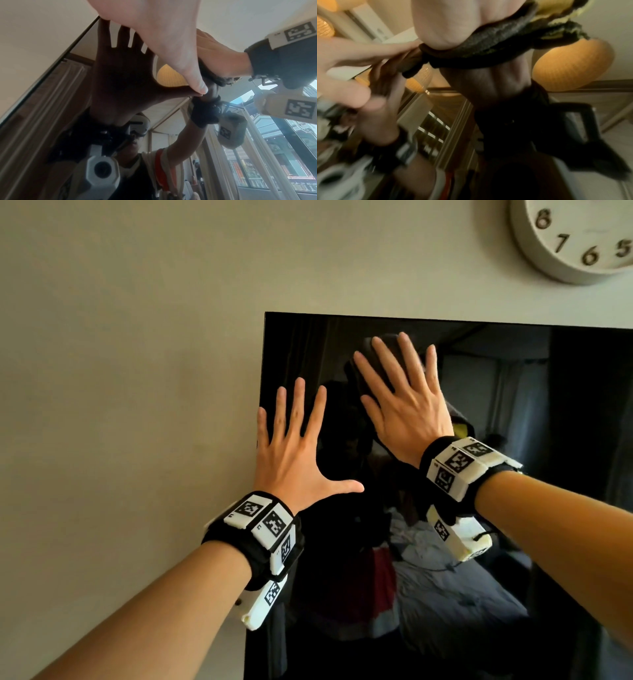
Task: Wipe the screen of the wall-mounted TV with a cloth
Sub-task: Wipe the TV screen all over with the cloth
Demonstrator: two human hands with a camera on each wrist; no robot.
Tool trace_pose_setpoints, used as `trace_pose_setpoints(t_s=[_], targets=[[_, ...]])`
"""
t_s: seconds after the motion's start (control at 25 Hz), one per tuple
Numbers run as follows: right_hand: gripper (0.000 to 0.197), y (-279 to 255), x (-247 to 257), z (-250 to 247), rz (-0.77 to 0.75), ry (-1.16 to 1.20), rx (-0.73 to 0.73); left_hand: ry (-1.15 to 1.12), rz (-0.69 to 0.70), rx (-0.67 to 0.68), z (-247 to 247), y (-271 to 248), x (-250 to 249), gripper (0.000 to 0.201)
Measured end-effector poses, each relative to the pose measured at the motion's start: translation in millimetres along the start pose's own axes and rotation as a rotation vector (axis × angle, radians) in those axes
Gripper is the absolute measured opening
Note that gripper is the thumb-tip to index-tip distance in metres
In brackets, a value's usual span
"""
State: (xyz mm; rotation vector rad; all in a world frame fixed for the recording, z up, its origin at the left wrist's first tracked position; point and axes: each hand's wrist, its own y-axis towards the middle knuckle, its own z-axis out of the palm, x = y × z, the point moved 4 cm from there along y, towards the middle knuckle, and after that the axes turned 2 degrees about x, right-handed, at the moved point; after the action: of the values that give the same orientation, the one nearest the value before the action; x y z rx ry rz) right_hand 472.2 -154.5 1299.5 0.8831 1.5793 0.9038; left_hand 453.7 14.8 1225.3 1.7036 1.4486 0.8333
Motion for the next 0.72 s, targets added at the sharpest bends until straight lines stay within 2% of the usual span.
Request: trace_pose_setpoints(t_s=[0.12,0.16,0.2,0.28,0.32,0.44,0.48,0.52,0.6,0.64,0.68,0.72], targets=[[0.057,-22.2,17.3,8.0,-0.331,-0.069,0.067,0.003,-0.012,-0.014,0.7,-0.4,0.5,0.146],[0.057,-18.0,7.9,5.2,-0.34,-0.081,0.057,0.003,-0.016,-0.015,0.9,-0.3,0.7,0.147],[0.056,-11.8,-4.0,1.8,-0.261,-0.078,0.029,0.007,-0.016,-0.009,1.0,-0.6,0.5,0.147],[0.055,-7.6,-19.6,-4.2,0.02,0.0,-0.03,0.012,-0.013,0.001,1.0,-0.7,0.1,0.147],[0.055,-14.7,-15.4,-3.1,0.063,0.016,-0.024,0.004,-0.018,0.005,0.5,-0.7,-0.5,0.147],[0.056,-46.0,10.1,7.2,-0.198,-0.023,0.046,-0.057,-0.077,-0.004,-3.7,-2.6,-6.5,0.148],[0.056,-45.1,0.5,6.0,-0.215,-0.029,0.049,-0.06,-0.08,-0.008,-5.4,-3.0,-12.1,0.149],[0.055,-40.0,-15.1,3.4,-0.141,-0.029,0.025,-0.049,-0.063,-0.006,-6.5,-4.0,-20.5,0.15],[0.055,-32.0,-42.1,-2.2,0.142,0.034,-0.028,-0.022,-0.009,0.013,-4.5,-5.3,-41.4,0.151],[0.055,-34.5,-47.1,-2.7,0.223,0.055,-0.027,-0.022,0.007,0.025,-1.4,-5.6,-52.5,0.151],[0.055,-40.3,-43.2,-0.7,0.207,0.046,-0.012,-0.033,0.005,0.036,2.8,-5.4,-62.4,0.151],[0.055,-48.6,-34.2,2.8,0.114,0.02,0.004,-0.051,-0.013,0.048,7.2,-5.2,-70.4,0.151]])
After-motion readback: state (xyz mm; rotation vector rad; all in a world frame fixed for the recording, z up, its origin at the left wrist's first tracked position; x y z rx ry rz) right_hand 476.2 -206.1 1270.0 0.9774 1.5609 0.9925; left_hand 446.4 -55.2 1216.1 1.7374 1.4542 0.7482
